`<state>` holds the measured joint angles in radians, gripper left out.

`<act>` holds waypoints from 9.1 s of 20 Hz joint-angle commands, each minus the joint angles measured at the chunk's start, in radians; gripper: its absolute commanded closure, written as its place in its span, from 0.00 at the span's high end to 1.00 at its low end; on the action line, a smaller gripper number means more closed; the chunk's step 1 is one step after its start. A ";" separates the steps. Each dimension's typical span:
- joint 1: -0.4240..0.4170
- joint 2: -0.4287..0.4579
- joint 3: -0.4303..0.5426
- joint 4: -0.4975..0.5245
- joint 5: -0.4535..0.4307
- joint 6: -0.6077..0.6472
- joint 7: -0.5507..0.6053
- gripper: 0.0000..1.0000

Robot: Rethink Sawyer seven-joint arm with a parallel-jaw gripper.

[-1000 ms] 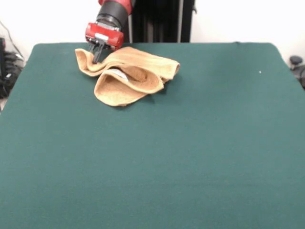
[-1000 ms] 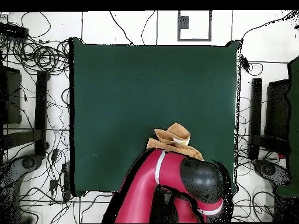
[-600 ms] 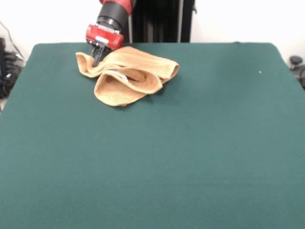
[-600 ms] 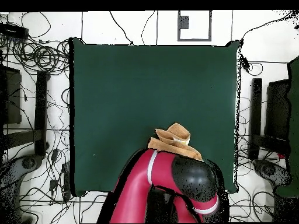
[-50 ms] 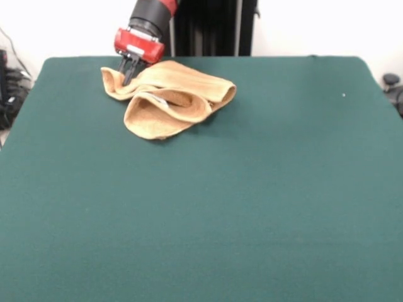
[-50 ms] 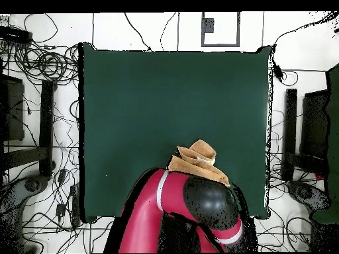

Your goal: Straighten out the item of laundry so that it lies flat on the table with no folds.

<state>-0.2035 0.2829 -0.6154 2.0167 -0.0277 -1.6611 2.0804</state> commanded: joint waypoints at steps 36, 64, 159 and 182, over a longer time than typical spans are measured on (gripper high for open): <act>-0.103 0.311 0.035 0.015 -0.738 -0.053 0.192 0.00; -0.134 0.226 -0.134 0.040 -0.799 0.171 0.063 0.00; -0.044 -0.004 -0.226 0.041 -0.824 0.484 0.168 1.00; -0.070 -0.368 -0.019 0.011 -0.897 0.813 0.297 1.00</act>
<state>-0.2919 0.0451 -0.8671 2.0760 -0.9158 -1.0319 2.0804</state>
